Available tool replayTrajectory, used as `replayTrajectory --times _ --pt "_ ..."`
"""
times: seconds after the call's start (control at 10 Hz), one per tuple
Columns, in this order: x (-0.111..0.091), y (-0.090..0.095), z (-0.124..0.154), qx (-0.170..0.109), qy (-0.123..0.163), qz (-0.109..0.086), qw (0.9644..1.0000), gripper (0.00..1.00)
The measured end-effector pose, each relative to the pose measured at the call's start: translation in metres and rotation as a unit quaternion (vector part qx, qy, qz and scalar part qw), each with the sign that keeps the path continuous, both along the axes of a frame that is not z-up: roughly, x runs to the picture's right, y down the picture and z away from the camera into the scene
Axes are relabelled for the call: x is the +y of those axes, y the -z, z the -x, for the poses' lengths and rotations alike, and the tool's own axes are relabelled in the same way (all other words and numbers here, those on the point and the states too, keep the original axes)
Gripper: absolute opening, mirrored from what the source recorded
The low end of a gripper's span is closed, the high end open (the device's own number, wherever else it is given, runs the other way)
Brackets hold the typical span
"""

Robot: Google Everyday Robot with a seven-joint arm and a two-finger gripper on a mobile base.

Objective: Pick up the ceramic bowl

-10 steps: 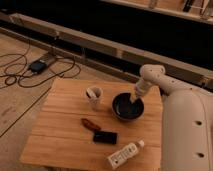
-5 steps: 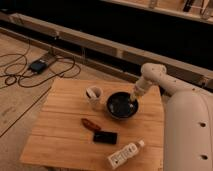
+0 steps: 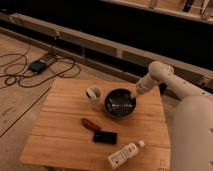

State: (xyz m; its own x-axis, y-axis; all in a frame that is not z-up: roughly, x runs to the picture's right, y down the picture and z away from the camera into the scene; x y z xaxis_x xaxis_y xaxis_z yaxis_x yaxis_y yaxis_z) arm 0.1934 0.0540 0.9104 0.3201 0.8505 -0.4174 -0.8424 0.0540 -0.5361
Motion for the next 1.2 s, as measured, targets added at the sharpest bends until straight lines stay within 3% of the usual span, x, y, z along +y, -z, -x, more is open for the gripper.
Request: replayTrajectory --times 0.6,0.8,1.2 --pt "-0.034 0.024 -0.016 -0.026 -0.030 -0.052 0.9978 0.00" --pt "-0.038 0.030 -0.019 -0.030 -0.033 -0.061 0.9971 0.00" --pt "-0.039 0.030 -0.018 -0.030 -0.034 -0.062 0.9970 0.00"
